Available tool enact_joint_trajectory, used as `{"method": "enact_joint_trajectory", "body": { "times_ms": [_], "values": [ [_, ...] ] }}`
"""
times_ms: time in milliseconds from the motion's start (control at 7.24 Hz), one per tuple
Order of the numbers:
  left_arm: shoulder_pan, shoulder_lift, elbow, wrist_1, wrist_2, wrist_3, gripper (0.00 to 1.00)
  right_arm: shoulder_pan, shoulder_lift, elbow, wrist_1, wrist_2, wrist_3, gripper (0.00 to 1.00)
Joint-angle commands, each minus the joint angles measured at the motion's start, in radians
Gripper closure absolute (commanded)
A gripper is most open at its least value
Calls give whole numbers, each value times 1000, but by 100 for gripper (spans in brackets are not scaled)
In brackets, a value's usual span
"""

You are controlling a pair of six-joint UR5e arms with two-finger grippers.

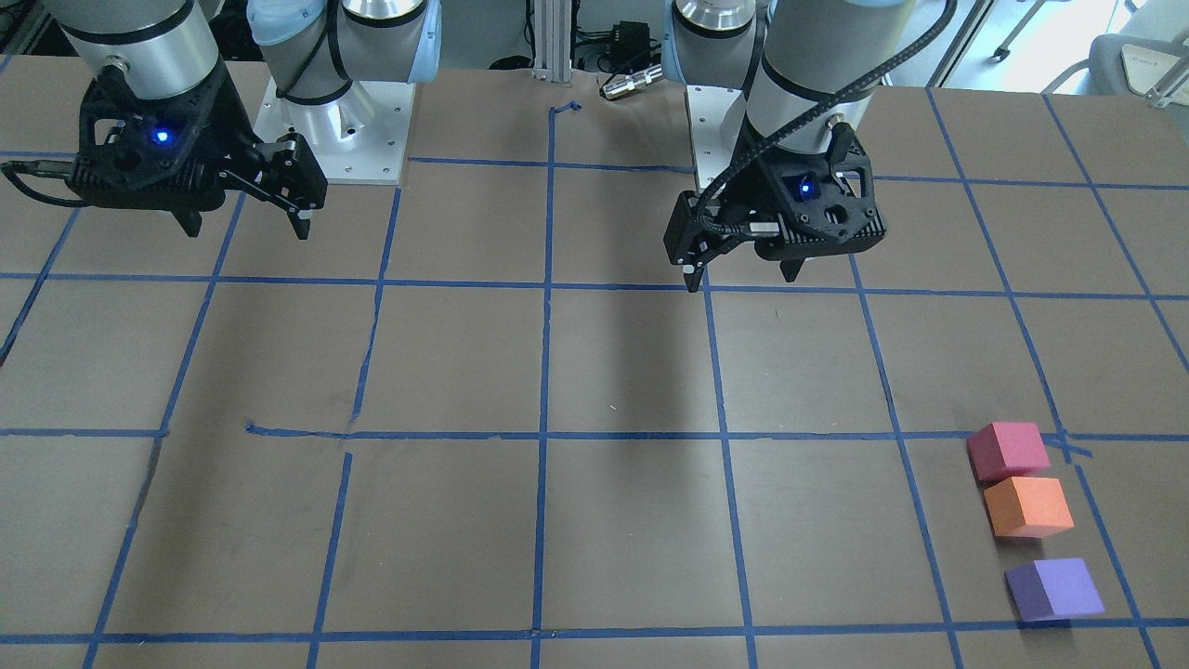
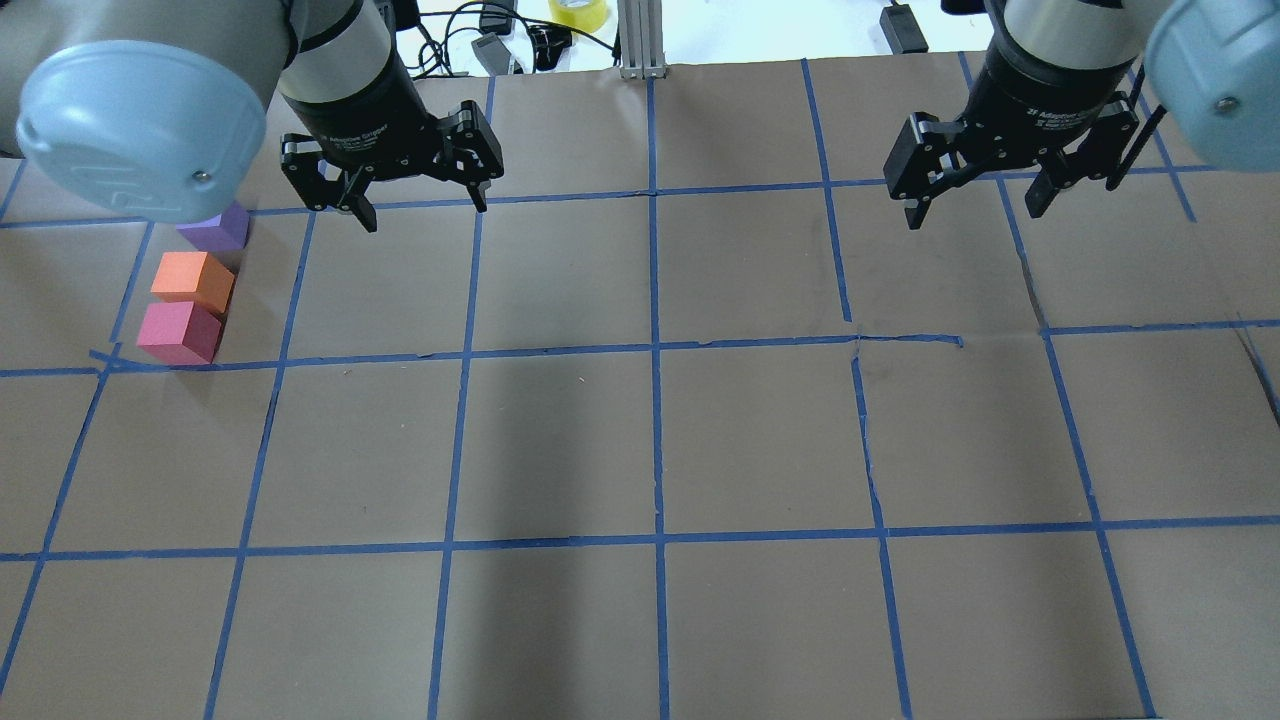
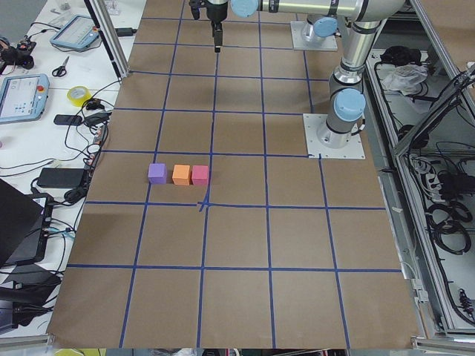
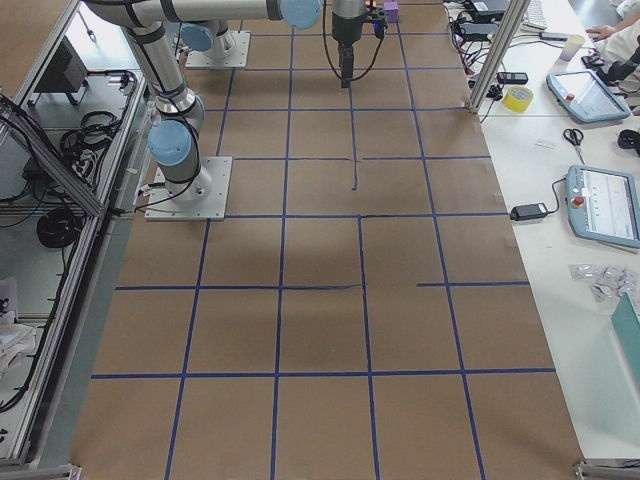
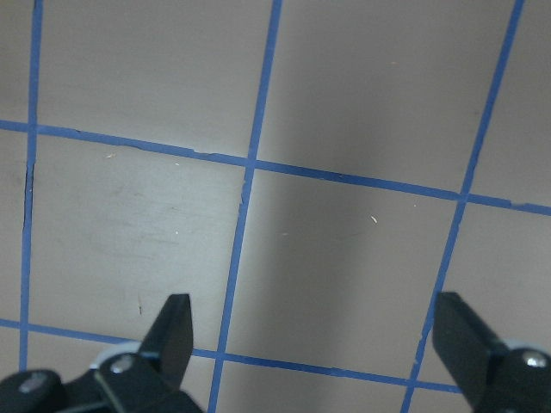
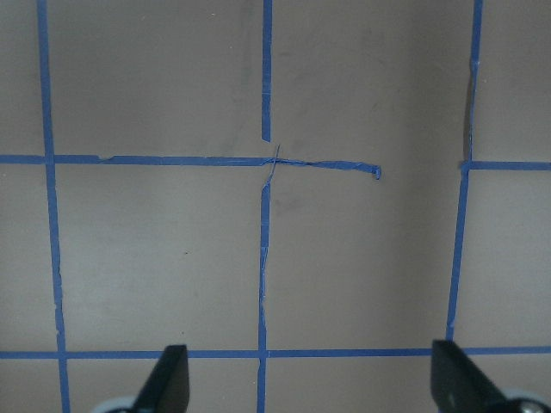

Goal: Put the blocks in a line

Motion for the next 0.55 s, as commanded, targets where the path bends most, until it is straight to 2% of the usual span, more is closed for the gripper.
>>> {"method": "enact_joint_trajectory", "body": {
  "times_ms": [0,414],
  "values": [
    [7,5,14,-6,-3,9,0,0,0,0,-2,1,0,0],
    [58,5,19,-15,-3,84,0,0,0,2,0,-1,0,0]
  ]
}}
